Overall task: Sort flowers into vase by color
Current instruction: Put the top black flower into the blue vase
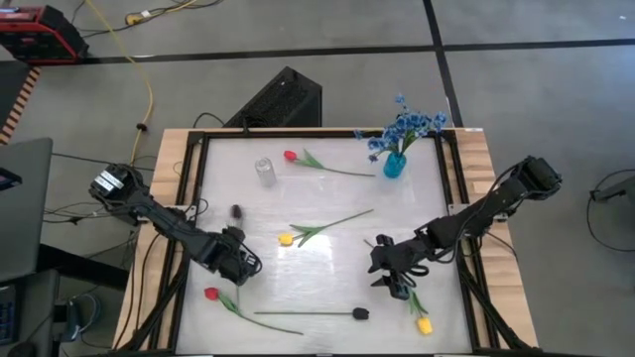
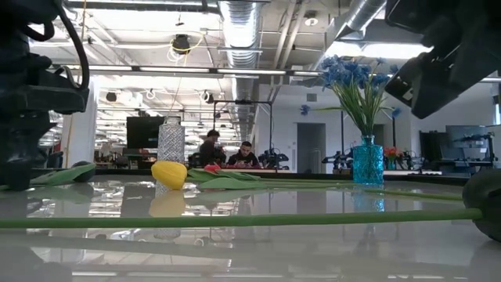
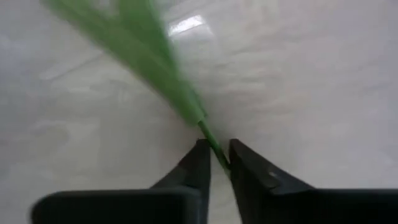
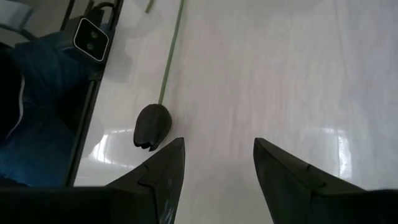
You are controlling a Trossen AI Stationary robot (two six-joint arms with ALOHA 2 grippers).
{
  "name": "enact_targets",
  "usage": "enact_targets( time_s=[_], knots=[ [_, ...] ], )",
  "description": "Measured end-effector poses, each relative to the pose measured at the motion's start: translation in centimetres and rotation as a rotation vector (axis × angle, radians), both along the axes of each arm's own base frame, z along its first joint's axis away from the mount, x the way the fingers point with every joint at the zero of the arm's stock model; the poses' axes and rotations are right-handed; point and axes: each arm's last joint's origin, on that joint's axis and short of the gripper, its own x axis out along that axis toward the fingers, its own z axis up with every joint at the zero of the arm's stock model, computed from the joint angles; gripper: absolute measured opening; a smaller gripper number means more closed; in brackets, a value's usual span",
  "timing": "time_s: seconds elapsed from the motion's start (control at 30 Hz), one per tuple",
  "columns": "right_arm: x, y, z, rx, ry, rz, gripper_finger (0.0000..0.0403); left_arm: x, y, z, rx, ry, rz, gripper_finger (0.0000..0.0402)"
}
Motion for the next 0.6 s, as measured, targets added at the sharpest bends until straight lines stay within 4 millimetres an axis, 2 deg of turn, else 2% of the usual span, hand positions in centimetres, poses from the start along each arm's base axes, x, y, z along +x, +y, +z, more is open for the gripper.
enact_targets(
  time_s=[0.1,0.17,0.27,0.43,0.5,0.6],
  knots=[
    [0.0,0.0,0.0,0.004,0.002,-0.004,0.0219,0.0,0.2,0.4,0.055,-0.055,-0.011,0.0006],
    [0.0,0.0,0.0,0.006,0.001,-0.005,0.0219,0.1,0.7,0.9,0.182,-0.159,0.010,0.0005],
    [0.0,0.0,0.0,0.016,0.007,-0.016,0.0219,0.5,1.2,2.9,0.357,-0.392,0.042,0.0001],
    [0.1,0.0,0.1,0.007,-0.005,-0.032,0.0219,1.6,1.4,7.2,0.647,-0.717,-0.014,0.0001],
    [0.4,-0.1,0.4,-0.036,-0.074,-0.048,0.0219,2.1,1.3,8.8,0.718,-0.782,-0.065,0.0000],
    [1.5,0.1,1.3,-0.103,-0.272,-0.081,0.0219,3.1,1.1,10.8,0.768,-0.854,-0.167,0.0000]
  ],
)
